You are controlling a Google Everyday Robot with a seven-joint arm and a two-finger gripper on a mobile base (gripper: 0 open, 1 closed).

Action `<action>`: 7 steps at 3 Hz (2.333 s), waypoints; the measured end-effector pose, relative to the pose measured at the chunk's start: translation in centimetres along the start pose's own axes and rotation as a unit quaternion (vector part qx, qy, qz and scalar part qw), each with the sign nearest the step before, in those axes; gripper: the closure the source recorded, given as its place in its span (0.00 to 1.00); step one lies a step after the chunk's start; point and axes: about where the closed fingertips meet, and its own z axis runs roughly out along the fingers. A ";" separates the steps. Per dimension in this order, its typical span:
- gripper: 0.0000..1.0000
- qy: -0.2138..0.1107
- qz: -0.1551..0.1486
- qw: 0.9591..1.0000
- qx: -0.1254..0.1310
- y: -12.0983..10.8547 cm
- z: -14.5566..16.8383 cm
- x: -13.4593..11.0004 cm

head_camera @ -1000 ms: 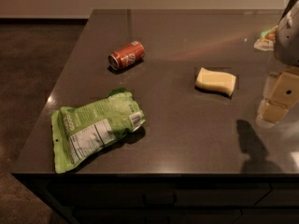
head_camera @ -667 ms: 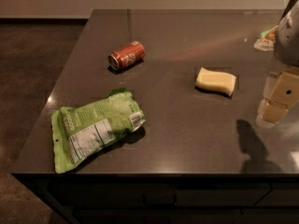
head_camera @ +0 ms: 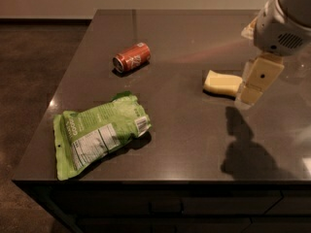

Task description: Pick coke can

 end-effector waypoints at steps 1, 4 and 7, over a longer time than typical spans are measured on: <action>0.00 -0.003 -0.039 0.999 0.000 -4.3 2.3 -2.5; 0.00 0.018 -0.165 0.986 -0.011 -13.0 9.0 -9.1; 0.00 -0.002 -0.258 0.965 -0.041 -13.9 13.9 -18.0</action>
Offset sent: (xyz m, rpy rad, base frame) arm 0.1403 0.0353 -0.0021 -0.0996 -0.0281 0.2270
